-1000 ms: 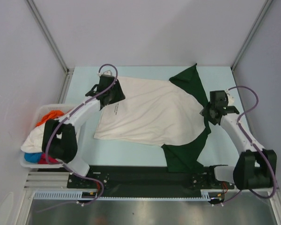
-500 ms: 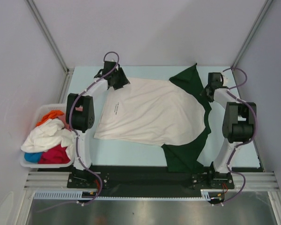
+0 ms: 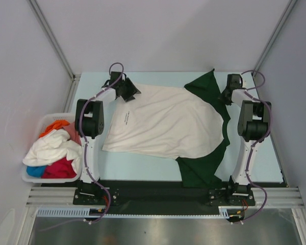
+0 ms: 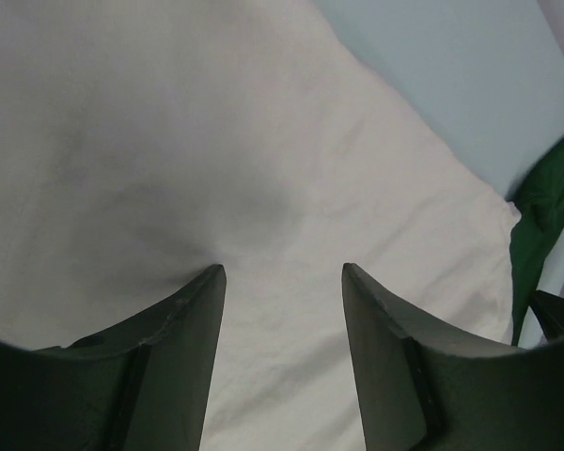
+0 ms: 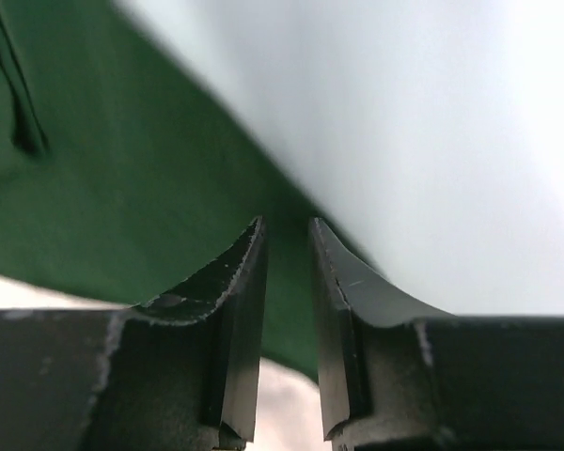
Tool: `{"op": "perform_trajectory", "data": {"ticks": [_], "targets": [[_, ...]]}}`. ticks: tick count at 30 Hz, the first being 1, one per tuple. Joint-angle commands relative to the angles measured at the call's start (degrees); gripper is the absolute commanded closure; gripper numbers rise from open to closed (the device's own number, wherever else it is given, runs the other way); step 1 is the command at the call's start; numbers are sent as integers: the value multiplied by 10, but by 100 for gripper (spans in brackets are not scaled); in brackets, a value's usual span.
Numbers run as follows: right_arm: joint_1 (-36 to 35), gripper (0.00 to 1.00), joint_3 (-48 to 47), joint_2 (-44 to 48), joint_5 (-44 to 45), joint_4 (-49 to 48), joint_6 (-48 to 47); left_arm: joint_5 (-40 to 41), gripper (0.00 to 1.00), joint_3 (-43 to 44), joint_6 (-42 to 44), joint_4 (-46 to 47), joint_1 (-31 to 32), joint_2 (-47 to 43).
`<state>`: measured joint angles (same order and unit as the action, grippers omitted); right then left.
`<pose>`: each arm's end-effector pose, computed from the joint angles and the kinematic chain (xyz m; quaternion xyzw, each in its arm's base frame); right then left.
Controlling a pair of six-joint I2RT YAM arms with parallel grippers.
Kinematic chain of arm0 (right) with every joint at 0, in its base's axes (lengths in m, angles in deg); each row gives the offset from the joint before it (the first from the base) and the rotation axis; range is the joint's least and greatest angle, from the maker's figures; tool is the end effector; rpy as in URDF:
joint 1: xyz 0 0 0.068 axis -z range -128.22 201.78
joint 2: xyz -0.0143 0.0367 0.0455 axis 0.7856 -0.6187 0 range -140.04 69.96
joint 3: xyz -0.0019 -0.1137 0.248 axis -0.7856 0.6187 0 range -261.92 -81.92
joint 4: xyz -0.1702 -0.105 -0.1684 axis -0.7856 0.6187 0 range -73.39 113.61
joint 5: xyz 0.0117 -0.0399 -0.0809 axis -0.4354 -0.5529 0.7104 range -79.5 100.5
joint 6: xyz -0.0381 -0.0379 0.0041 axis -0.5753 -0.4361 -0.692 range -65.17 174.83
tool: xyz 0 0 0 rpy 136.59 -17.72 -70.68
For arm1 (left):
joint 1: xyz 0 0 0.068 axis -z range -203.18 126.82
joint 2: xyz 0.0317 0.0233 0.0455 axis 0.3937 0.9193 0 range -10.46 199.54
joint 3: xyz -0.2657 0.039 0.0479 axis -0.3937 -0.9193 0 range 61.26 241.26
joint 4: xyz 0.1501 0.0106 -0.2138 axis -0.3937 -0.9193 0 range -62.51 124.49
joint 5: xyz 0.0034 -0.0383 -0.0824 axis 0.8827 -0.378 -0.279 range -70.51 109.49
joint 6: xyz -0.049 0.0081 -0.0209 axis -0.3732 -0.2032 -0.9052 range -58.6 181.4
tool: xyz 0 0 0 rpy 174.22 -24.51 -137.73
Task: Fold and stack the t-shirts
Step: Flatten the tshirt out
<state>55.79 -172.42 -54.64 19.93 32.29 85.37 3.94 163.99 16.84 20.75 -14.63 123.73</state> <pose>0.4753 -0.0392 0.1598 0.3049 0.8852 0.0035 0.3513 0.5134 -0.0867 0.1493 -0.2341 0.8871 -0.2807 0.2819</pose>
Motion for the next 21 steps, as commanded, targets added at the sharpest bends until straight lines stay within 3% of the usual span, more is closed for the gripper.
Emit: {"op": "perform_trajectory", "data": {"ticks": [1, 7, 14, 16, 21], "targets": [[14, 72, -76, -52, -20, 39, 6, -26, 41, 32, -38, 38, -9, 28], [17, 70, -196, -132, -47, 122, 18, -59, 41, 80, -81, 50, -17, 91], [27, 69, -302, -199, -54, 145, 25, -74, 40, 134, -95, 60, -23, 133], [29, 68, -345, -210, -59, 164, 15, -77, 41, 142, -78, 62, -23, 129], [34, 59, -337, -167, -36, 173, -28, -45, 36, 112, 18, 23, -19, 35]]}}
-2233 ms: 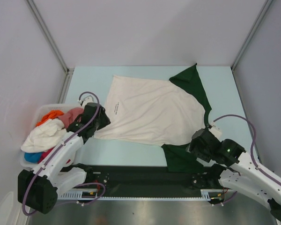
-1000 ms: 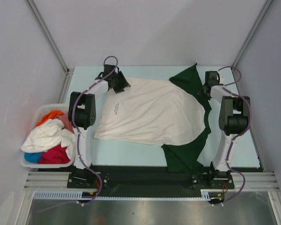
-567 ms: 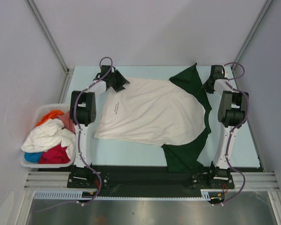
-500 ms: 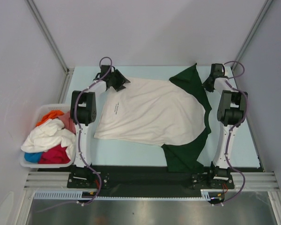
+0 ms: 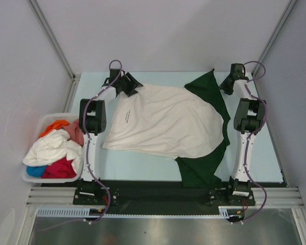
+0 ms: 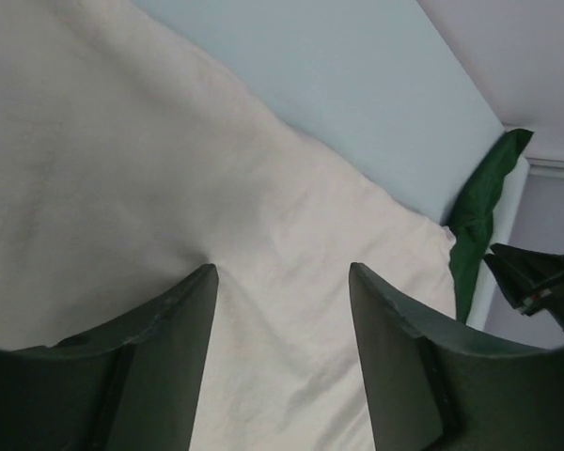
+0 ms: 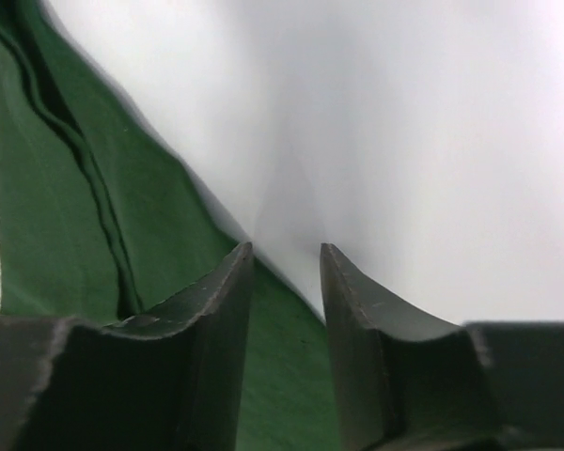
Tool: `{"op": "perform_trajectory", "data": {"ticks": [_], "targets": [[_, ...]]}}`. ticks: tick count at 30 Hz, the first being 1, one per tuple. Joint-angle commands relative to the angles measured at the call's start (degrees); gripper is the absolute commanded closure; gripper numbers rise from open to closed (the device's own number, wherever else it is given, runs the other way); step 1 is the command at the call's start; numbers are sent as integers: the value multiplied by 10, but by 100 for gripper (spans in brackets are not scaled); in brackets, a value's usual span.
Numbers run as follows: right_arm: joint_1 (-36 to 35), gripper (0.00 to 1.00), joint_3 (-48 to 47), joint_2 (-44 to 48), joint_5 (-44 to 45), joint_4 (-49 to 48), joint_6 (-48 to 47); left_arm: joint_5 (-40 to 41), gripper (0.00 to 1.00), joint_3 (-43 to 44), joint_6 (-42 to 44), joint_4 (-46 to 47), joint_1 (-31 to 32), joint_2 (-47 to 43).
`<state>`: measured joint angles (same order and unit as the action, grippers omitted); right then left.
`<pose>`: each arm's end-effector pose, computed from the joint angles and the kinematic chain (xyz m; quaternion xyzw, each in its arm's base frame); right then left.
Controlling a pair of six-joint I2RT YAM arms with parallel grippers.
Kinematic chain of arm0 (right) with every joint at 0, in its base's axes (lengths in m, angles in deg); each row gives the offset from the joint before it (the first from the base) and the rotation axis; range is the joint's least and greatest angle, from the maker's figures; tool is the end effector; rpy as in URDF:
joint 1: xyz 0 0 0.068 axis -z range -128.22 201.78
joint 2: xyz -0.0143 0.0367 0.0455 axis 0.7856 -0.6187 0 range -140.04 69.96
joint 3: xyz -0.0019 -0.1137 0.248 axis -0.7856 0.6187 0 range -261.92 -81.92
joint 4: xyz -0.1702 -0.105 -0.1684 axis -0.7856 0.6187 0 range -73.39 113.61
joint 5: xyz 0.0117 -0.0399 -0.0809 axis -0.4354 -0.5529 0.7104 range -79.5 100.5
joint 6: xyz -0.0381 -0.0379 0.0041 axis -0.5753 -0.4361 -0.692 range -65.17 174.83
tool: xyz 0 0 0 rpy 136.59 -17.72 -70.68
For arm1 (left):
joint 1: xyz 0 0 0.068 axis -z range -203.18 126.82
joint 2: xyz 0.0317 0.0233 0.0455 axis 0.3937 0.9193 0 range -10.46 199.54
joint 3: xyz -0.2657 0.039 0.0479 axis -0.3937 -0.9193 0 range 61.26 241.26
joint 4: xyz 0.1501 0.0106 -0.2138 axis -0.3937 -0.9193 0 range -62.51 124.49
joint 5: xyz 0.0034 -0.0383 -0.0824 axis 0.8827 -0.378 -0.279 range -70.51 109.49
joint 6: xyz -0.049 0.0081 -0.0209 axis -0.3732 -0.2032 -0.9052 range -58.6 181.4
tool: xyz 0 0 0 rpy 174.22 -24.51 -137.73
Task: Fold and stack the t-shirts
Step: Flatten the tshirt out
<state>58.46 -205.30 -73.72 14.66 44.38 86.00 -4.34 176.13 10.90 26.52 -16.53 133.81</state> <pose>0.5524 -0.0674 0.1597 0.3150 0.8785 0.0427 0.3567 0.5564 -0.0792 0.1350 -0.2425 0.8478 -0.3700 0.2925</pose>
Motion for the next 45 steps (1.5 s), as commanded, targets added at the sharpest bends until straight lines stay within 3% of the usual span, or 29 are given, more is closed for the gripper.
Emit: {"op": "perform_trajectory", "data": {"ticks": [1, 5, 7, 12, 14, 18, 20, 28, 34, 45], "targets": [[8, 57, 1, 36, 20, 61, -36, 46, 35, -14, 94, -48, 4, -84], [11, 43, 37, 108, 45, 106, -37, 100, 30, -62, 159, -116, 11, -191], [11, 30, 72, 165, 64, 126, -34, 117, 29, -144, 163, -121, 15, -274], [10, 26, 251, 296, 53, 141, -16, 135, 32, -334, 135, -98, 23, -433], [11, 26, 315, 356, 47, 117, -20, 103, 34, -414, 133, -84, 27, -491], [16, 32, 420, 403, 33, 81, -48, 85, 37, -532, 150, -84, 44, -577], [16, 39, 437, 408, 27, 65, -58, 87, 38, -569, 153, -87, 45, -635], [22, 45, 441, 357, 30, 24, -94, 60, 41, -755, 137, -84, 47, -822], [31, 51, 439, 328, 14, -1, -100, 77, 39, -805, 139, -128, 46, -908], [32, 58, 445, 292, 10, -4, -87, 107, 33, -831, 126, -157, 46, -916]]}}
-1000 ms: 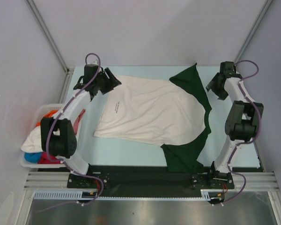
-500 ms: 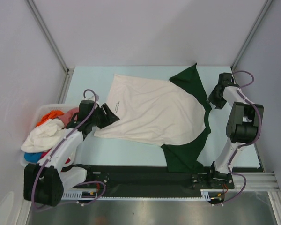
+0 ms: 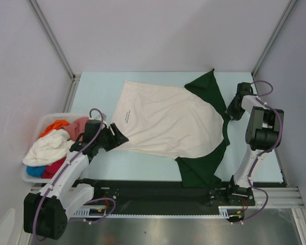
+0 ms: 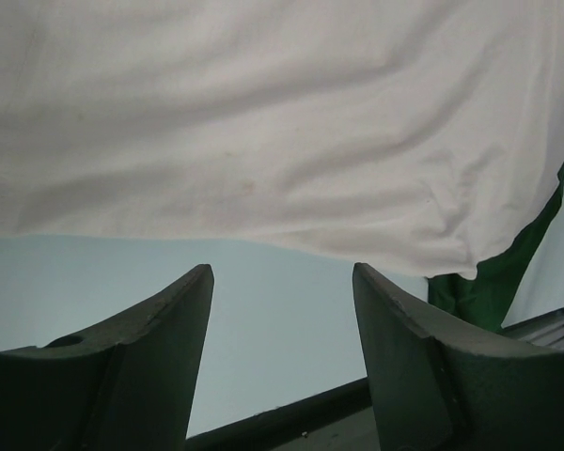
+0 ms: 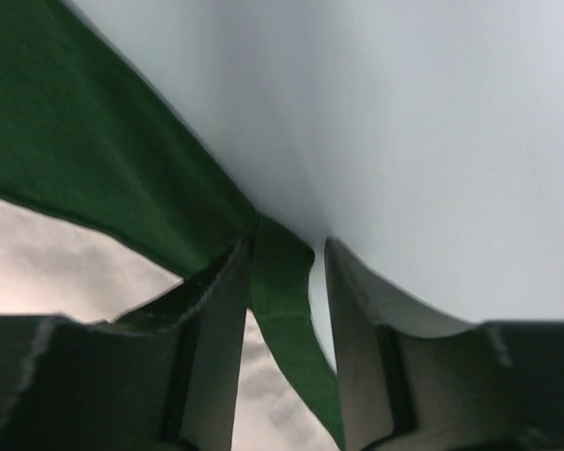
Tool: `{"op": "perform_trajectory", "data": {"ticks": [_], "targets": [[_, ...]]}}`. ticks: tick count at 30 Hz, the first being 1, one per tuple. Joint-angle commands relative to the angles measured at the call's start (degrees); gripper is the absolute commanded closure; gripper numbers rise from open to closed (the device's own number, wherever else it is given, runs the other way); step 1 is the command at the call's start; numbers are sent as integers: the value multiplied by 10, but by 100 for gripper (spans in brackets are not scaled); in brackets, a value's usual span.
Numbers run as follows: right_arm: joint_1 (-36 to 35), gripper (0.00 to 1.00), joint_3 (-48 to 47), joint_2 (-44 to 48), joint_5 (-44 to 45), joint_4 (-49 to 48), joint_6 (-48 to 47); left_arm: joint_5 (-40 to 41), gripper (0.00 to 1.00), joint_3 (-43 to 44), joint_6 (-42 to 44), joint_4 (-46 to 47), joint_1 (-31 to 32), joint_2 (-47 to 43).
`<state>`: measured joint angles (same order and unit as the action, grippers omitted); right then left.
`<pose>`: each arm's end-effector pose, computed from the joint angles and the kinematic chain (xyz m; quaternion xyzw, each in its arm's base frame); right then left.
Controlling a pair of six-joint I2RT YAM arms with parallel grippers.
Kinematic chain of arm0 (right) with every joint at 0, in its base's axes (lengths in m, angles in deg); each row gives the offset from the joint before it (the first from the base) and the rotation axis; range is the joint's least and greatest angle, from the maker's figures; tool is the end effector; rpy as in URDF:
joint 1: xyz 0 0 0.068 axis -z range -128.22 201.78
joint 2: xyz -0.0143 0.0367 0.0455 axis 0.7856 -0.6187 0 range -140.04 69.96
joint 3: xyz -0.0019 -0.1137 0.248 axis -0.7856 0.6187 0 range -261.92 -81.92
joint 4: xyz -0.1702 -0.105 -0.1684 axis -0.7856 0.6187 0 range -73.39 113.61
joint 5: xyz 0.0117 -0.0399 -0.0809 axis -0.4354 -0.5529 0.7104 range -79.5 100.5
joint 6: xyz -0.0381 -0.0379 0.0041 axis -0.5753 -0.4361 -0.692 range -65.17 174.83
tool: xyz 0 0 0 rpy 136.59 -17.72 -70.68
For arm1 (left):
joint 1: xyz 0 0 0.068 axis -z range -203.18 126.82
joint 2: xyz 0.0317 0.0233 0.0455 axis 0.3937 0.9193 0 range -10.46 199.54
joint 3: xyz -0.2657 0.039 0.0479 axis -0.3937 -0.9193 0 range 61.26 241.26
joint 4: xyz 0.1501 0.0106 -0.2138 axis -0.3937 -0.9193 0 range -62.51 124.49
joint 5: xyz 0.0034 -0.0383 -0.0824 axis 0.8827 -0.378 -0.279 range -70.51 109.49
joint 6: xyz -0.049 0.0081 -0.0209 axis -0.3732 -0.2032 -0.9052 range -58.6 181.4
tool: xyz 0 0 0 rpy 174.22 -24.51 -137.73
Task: Fold and stack the t-shirts
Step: Flatten the tshirt out
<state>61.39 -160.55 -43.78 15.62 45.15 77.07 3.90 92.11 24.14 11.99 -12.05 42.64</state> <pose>0.4035 -0.0716 0.1652 0.2767 0.9326 -0.0182 0.2312 0.1825 -0.0455 0.2111 -0.1558 0.9026 -0.2704 0.2964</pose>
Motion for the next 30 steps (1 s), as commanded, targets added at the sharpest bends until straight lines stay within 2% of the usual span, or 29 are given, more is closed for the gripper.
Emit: {"op": "perform_trajectory", "data": {"ticks": [1, 4, 8, 12, 18, 22, 24, 25, 26, 28, 29, 30], "targets": [[2, 60, -2, -10, 1, -13, 2, 36, 33, 17, -7, -19, 1, -4], [3, 69, -8, -19, 16, -14, 3, 82, 30, 23, -12, -39, -1, -1], [16, 87, -27, -27, 44, -23, 12, 66, 31, 25, -11, -33, -5, 12], [23, 100, -66, -51, 57, -39, 4, 63, 32, 25, -12, -26, -5, 17], [25, 100, -137, -105, 70, -31, -7, 62, 32, 29, -12, -23, -5, 22], [27, 96, -158, -123, 80, -27, -12, 65, 33, 40, -4, -15, -5, 28], [27, 90, -165, -127, 81, -23, -16, 67, 33, 48, -2, -11, -5, 39], [27, 85, -171, -127, 79, -18, -16, 71, 32, 52, 0, -11, -5, 46], [27, 73, -173, -125, 77, -5, -16, 73, 32, 54, 1, -12, -5, 55], [26, 57, -173, -109, 87, 10, -5, 78, 31, 55, 2, -11, -5, 66], [25, 46, -173, -100, 97, 20, 2, 86, 31, 54, 1, -8, -5, 68], [24, 42, -172, -91, 105, 43, 6, 90, 31, 49, 1, -7, -5, 73]]}}
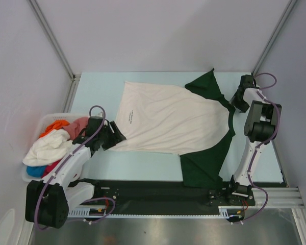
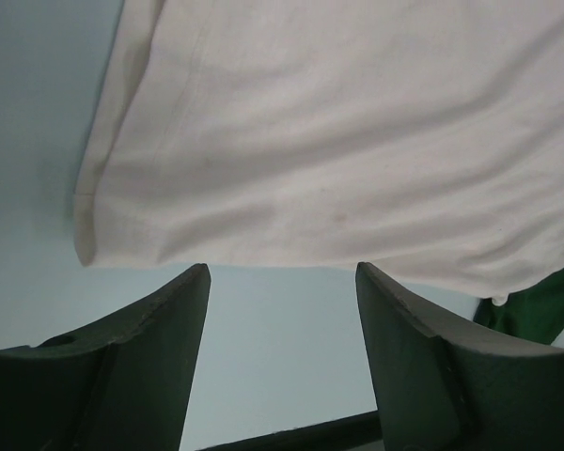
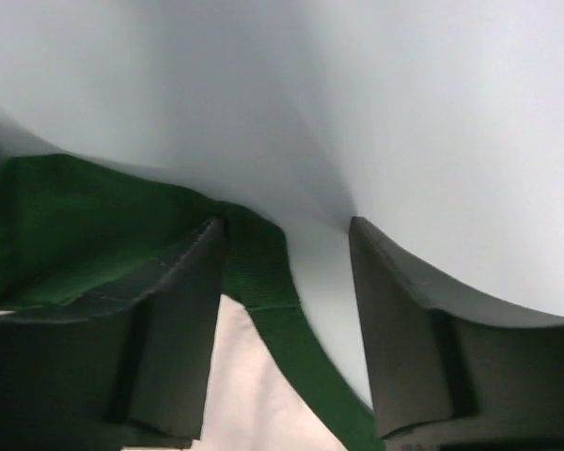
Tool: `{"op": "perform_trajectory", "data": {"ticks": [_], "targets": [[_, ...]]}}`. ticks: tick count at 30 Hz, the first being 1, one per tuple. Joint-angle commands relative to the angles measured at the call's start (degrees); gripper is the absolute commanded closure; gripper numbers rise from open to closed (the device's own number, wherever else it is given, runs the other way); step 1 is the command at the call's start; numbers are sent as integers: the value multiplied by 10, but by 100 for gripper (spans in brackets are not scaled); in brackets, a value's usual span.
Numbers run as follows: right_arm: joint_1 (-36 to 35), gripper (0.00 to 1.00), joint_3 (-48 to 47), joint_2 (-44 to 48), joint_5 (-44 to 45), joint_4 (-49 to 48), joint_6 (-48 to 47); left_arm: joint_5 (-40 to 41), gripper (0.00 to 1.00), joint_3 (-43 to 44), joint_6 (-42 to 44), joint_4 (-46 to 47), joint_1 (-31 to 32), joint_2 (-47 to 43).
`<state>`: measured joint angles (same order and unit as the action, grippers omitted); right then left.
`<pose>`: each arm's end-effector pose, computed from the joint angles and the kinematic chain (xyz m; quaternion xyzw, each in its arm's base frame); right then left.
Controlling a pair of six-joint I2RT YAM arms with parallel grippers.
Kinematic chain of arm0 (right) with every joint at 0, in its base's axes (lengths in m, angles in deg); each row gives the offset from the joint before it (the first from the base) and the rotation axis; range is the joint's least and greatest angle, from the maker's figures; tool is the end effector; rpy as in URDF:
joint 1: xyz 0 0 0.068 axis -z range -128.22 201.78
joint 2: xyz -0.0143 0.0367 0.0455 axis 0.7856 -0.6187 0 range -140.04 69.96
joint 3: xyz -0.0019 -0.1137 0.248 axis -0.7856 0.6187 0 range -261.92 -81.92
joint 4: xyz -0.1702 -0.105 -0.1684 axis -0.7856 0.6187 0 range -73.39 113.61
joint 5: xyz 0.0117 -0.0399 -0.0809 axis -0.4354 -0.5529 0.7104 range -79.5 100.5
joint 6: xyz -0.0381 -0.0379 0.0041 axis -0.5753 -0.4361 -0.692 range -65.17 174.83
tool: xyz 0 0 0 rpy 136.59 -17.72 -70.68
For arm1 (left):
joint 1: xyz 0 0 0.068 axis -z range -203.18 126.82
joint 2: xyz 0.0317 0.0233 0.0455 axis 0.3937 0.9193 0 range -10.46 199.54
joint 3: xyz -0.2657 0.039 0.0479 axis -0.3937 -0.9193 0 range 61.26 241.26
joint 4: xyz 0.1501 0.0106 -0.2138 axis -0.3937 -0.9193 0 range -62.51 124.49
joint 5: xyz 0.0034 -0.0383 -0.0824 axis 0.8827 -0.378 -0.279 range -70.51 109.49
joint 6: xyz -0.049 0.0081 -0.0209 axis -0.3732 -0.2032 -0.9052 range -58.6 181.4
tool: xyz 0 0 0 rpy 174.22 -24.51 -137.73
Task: Fold and stack the t-shirts
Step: Flatten the tshirt out
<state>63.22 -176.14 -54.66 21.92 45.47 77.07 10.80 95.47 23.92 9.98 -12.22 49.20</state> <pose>0.4567 -0.0997 0.1649 0.3032 0.9106 -0.0707 0.2717 0.1991 -0.0439 0.2066 -0.1896 0.9178 -0.2050 0.2822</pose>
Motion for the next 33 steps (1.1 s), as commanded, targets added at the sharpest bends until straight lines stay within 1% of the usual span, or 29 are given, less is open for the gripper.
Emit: {"op": "perform_trajectory", "data": {"ticks": [1, 2, 4, 5, 7, 9, 10, 13, 14, 15, 17, 19, 21, 22, 23, 24, 26, 27, 28, 29, 31, 33], "targets": [[6, 40, -16, 38, 64, 54, 16, 27, 30, 13, 1, 14, -3, 7], [3, 32, -12, 49, 76, 84, 19, 40, 29, 4, -2, 16, -3, 6], [1, 29, 9, 96, 77, 93, 22, 48, 26, -5, -11, 21, -3, -1], [-3, 28, 40, 114, 71, 94, 24, 53, 26, -10, -15, 24, -3, -4], [-7, 26, 70, 167, 48, 90, 21, 66, 23, -24, -29, 25, -3, -18], [-19, 26, 113, 197, 18, 76, 19, 81, 19, -41, -38, 28, -3, -31], [-21, 26, 125, 211, -14, 75, 22, 86, 18, -47, -44, 28, -3, -40], [-51, 26, 162, 277, -63, 68, 26, 121, 16, -52, -55, 0, -3, -47], [-73, 26, 171, 293, -63, 69, 22, 126, 16, -50, -59, -8, -3, -49], [-85, 26, 182, 306, -41, 76, 23, 136, 16, -50, -71, -15, -3, -50], [-105, 26, 195, 343, -23, 102, 27, 137, 17, -57, -82, -26, -3, -55], [-129, 27, 234, 370, -23, 129, 46, 140, 19, -63, -95, -26, -3, -55], [-150, 29, 269, 410, -33, 149, 63, 141, 23, -64, -101, -24, -3, -48], [-159, 31, 310, 425, -28, 166, 66, 144, 24, -64, -102, -25, -3, -47], [-164, 32, 327, 438, -15, 177, 73, 146, 25, -64, -102, -24, -3, -45], [-165, 32, 346, 473, 5, 187, 82, 147, 26, -66, -105, -23, -3, -45], [-162, 33, 398, 514, 7, 204, 100, 154, 28, -71, -107, -17, -3, -43], [-159, 34, 415, 553, 7, 205, 109, 155, 28, -72, -106, -14, -3, -41], [-144, 35, 431, 574, 6, 204, 120, 157, 29, -73, -104, -9, -3, -39], [-133, 36, 469, 589, 3, 200, 133, 163, 30, -72, -103, -9, -3, -38], [-119, 40, 491, 614, -17, 193, 141, 165, 31, -73, -101, -3, -3, -30], [-106, 43, 480, 612, 16, 210, 155, 162, 32, -73, -100, 3, -3, -23]]}}
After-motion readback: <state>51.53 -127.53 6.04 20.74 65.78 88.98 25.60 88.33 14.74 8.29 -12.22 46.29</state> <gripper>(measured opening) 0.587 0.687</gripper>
